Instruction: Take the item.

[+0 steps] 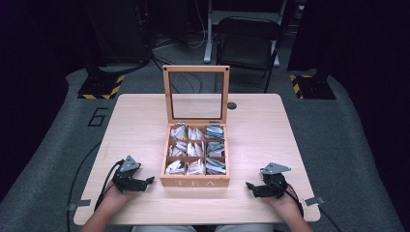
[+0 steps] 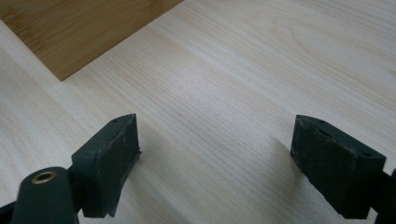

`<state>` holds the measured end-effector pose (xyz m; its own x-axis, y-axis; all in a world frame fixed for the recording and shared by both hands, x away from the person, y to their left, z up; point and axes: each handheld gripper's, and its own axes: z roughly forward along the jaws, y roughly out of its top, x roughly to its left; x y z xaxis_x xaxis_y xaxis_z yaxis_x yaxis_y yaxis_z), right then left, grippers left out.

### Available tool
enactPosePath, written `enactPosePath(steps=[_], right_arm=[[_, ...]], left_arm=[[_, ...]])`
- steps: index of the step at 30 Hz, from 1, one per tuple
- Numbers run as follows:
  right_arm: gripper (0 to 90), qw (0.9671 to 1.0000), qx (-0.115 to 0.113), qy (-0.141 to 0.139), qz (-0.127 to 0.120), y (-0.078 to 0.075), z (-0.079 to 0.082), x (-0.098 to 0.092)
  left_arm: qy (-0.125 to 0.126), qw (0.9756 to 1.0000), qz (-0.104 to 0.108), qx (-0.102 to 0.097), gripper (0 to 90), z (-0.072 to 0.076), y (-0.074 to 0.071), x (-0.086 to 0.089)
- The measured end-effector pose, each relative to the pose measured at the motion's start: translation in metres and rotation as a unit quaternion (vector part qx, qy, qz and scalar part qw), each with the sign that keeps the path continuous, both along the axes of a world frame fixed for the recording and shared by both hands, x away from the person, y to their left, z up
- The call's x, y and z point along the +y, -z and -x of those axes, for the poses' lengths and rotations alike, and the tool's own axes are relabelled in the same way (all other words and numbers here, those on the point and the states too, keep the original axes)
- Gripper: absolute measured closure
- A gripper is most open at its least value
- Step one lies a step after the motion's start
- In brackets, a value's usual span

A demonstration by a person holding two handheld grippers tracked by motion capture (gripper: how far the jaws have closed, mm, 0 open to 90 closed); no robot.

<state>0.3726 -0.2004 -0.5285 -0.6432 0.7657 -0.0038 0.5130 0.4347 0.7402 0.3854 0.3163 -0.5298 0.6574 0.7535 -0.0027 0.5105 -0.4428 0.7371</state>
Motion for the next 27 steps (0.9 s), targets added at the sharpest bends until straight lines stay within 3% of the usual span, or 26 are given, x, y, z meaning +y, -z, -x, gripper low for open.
enactPosePath(steps=[27], right_arm=[[19.5, 1.0, 0.0, 0.002, -0.002, -0.0007, 0.0023, 0.0007]], left_arm=[[-0.003, 1.0, 0.005, -0.001, 15.4, -0.0002, 0.0003, -0.0006]])
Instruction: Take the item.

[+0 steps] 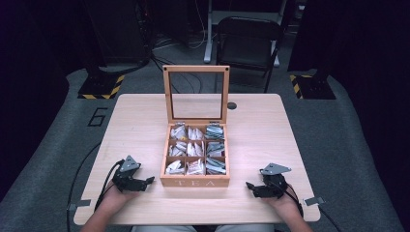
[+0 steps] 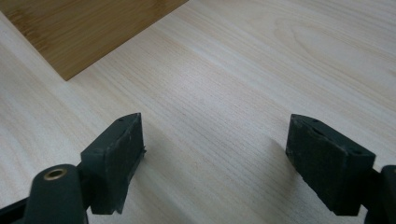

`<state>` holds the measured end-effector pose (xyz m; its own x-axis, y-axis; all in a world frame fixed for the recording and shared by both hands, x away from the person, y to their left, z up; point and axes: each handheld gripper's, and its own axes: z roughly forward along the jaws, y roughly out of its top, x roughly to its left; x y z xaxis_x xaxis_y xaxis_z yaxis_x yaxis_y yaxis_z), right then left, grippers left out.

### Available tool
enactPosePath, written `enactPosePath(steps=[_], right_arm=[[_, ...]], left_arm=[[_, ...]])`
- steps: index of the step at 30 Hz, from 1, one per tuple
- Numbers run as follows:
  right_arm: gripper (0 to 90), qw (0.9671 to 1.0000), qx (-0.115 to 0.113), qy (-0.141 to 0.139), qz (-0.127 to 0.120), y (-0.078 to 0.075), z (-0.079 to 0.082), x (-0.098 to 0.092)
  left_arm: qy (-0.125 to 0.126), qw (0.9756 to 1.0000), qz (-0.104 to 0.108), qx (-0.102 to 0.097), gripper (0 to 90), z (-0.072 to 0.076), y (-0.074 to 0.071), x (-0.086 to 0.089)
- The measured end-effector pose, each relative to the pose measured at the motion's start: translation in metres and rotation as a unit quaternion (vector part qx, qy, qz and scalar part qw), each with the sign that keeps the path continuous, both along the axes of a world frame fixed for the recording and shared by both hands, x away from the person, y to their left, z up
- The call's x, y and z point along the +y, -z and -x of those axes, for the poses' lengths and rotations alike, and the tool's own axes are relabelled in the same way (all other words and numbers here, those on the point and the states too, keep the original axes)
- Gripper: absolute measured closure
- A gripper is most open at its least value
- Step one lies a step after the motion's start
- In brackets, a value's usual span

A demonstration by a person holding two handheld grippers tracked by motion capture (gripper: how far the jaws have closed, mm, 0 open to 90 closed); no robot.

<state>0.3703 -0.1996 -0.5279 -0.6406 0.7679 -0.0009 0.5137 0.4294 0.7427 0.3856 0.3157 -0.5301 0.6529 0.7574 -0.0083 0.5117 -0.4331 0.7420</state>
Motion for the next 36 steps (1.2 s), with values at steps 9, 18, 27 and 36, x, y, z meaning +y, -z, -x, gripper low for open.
enactPosePath(steps=[9, 18, 27, 36], right_arm=[[27.6, 0.9994, 0.0, -0.035, -0.001, -0.01, 0.003, 0.007], [34.7, 0.9989, 0.01, -0.044, -0.008, -0.023, 0.004, 0.009], [39.0, 0.9983, 0.007, -0.058, 0.002, -0.037, 0.007, 0.019], [41.1, 0.9985, 0.003, -0.052, -0.014, -0.053, 0.005, 0.016]], left_arm=[[0.0, 1.0, 0.0, 0.0, 15.4, 0.0, 0.0, 0.0], [0.001, 1.0, 0.0, 0.002, 15.5, 0.0, 0.0, 0.0], [-0.001, 1.0, 0.001, 0.0, 15.5, 0.0, 0.0, 0.0], [-0.001, 1.0, 0.0, 0.0, 15.5, 0.0, 0.0, 0.0]])
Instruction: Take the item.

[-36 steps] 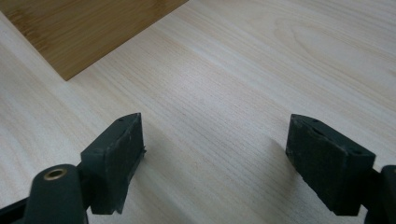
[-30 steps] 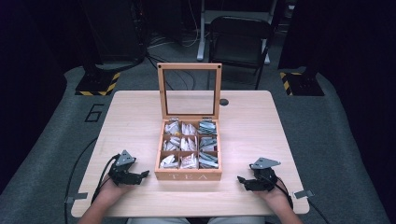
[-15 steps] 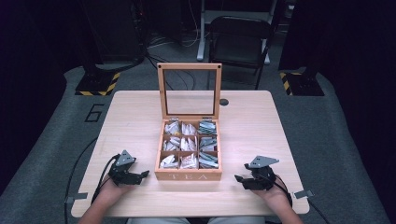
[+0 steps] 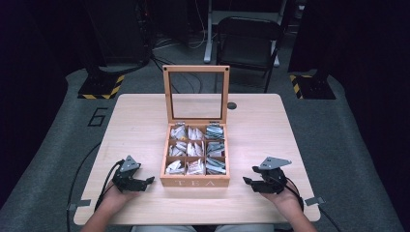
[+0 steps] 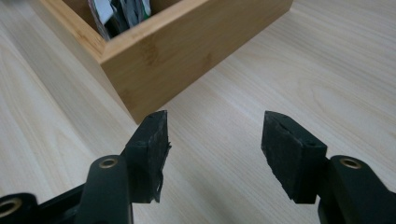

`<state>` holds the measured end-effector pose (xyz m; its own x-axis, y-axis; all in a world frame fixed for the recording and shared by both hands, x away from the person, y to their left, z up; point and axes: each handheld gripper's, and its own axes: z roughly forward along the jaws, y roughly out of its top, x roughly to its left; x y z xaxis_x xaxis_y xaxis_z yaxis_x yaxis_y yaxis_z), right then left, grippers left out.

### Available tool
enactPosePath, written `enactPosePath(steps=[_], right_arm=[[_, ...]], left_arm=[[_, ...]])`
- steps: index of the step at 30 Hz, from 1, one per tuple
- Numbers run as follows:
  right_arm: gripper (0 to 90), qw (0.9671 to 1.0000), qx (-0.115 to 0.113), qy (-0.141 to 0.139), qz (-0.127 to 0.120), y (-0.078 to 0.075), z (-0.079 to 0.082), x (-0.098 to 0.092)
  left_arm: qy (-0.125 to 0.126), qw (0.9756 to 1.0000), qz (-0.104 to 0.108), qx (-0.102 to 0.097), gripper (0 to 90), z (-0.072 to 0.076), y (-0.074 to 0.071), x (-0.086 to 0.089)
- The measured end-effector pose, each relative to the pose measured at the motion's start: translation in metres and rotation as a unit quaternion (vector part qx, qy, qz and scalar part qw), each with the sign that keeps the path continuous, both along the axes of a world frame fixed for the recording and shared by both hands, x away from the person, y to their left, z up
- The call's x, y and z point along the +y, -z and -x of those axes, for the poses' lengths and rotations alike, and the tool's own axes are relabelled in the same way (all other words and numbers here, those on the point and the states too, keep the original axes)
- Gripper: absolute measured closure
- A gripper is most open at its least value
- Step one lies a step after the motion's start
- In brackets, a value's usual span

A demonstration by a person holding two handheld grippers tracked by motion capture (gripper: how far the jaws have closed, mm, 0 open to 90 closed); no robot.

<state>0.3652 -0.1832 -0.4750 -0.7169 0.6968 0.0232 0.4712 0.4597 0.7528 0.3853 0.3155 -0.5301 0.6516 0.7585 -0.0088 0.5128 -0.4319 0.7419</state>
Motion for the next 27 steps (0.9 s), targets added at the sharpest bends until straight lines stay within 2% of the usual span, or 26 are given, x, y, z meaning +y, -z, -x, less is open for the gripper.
enactPosePath(steps=[7, 12, 17, 27], right_arm=[[42.7, 0.9999, 0.0, -0.003, -0.017, -0.011, -0.002, 0.004], [43.5, 0.9998, -0.002, -0.007, -0.017, -0.019, -0.004, 0.008], [44.1, 0.9992, -0.001, -0.008, -0.039, -0.028, -0.008, 0.011], [45.1, 0.9992, -0.011, -0.026, -0.03, -0.043, -0.014, 0.023]], left_arm=[[0.0, 1.0, 0.0, 0.0, 15.5, 0.0, 0.0, 0.0], [0.0, 1.0, 0.0, 0.0, 15.5, 0.0, 0.0, 0.0], [0.0, 1.0, 0.0, 0.0, 15.5, 0.0, 0.0, 0.0], [0.0, 1.0, -0.001, 0.0, 15.5, 0.0, 0.0, 0.0]])
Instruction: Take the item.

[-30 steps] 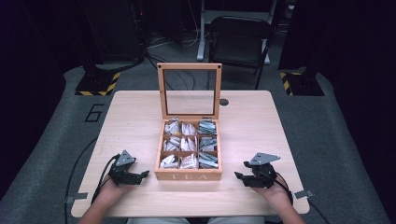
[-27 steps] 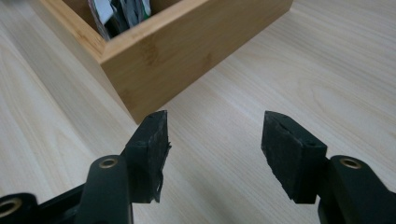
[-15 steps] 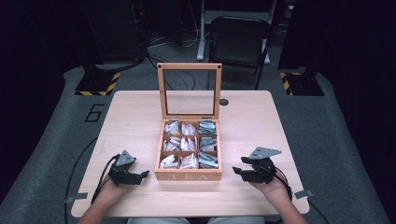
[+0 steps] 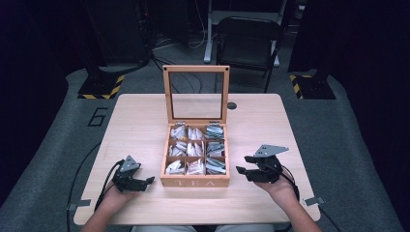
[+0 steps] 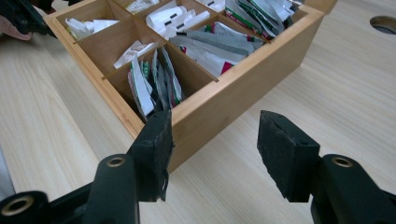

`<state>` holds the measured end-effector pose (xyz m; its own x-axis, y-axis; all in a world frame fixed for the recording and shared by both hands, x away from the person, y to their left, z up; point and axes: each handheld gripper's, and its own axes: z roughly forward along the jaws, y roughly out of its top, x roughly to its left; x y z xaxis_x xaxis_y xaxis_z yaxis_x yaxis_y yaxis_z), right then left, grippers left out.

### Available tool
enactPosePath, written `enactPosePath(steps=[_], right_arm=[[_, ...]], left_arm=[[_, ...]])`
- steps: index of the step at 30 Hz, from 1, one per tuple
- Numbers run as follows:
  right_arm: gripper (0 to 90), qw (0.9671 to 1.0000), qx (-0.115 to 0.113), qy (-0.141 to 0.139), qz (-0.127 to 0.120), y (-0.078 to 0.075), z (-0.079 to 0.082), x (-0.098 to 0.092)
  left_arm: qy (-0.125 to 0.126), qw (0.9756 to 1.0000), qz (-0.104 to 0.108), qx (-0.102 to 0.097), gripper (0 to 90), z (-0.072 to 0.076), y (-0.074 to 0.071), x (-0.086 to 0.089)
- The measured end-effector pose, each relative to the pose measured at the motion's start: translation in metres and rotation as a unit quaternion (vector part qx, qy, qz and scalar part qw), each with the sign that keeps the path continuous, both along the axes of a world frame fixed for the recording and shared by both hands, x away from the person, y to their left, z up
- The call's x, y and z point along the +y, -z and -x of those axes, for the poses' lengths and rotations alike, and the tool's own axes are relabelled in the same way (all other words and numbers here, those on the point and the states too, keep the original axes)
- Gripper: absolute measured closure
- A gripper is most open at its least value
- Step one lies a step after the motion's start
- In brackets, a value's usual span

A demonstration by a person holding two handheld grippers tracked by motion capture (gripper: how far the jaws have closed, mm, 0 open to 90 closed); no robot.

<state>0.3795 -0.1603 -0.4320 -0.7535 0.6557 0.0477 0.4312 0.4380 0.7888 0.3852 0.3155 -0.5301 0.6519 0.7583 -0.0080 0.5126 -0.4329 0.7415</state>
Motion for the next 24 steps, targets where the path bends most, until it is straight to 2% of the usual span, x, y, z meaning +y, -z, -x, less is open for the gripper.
enactPosePath(steps=[4, 9, 16, 24], right_arm=[[48.5, 0.9999, 0.007, -0.011, -0.003, -0.006, -0.002, 0.005], [54.4, 0.9998, 0.003, -0.019, 0.002, -0.009, -0.004, 0.011], [60.2, 0.999, -0.003, -0.043, 0.012, -0.013, -0.009, 0.022], [64.7, 0.9987, 0.0, -0.05, 0.009, -0.015, -0.012, 0.03]], left_arm=[[0.0, 1.0, 0.001, 0.0, 15.5, 0.0, 0.0, 0.0], [0.0, 1.0, 0.0, 0.001, 15.5, 0.0, 0.0, 0.0], [0.0, 1.0, 0.0, 0.0, 15.5, 0.0, 0.0, 0.0], [0.0, 1.0, 0.0, -0.002, 15.5, 0.0, 0.0, 0.0]])
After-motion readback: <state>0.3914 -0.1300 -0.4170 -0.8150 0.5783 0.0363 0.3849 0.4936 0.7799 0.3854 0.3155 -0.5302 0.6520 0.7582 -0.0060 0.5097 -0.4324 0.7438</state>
